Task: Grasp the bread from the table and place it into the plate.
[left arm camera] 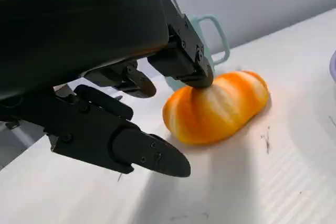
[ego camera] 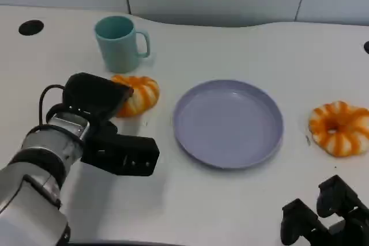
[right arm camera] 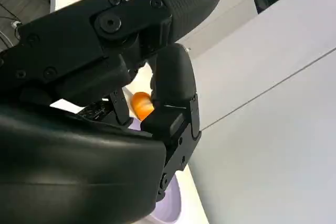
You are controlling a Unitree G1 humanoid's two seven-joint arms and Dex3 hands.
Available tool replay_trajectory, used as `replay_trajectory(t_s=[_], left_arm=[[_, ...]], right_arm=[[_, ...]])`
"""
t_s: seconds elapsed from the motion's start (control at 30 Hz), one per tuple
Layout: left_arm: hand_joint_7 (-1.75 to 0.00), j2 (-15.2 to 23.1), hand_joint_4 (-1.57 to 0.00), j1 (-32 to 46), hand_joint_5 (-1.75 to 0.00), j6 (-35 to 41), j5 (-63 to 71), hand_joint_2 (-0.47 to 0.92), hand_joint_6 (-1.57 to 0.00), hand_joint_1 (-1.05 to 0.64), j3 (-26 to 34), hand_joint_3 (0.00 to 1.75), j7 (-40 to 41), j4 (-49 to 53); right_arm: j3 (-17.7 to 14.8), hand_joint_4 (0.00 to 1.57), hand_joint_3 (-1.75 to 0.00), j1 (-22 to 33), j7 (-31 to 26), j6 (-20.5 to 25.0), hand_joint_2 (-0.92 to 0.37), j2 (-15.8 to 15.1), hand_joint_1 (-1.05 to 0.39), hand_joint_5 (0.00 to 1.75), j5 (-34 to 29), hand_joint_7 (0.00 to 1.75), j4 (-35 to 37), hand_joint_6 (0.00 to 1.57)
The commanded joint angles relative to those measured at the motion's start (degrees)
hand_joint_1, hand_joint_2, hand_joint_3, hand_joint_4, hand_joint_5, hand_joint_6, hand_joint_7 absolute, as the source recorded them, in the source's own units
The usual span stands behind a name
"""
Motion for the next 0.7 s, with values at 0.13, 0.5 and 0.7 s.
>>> replay_trajectory(t_s=[0.13,0.5,0.7], left_arm=[[-0.03,0.63,-1.0,0.85,-0.07,-0.99,-0.3,0.76,-0.87,-0.16,0.04,0.0,3.27,0.41],[-0.08,0.75,-1.11,0.78,-0.08,-2.67,-1.0,0.75,-1.08,-0.1,0.77,0.0,4.79,0.24],[-0.06,0.75,-1.13,0.78,-0.06,-2.74,-0.95,0.75,-1.11,-0.1,0.86,0.0,4.84,0.28]], right_arm=[[-0.66,0.78,0.0,-0.24,0.37,-0.59,-0.86,-0.5,-0.46,1.75,0.14,1.75,-0.14,0.65],[-0.73,0.78,0.0,-0.49,0.34,-0.37,-0.85,-0.58,-0.46,1.75,0.24,1.75,-0.15,0.66],[-0.76,0.78,0.0,-0.5,0.36,-0.35,-0.85,-0.56,-0.47,1.75,0.22,1.75,-0.15,0.66]])
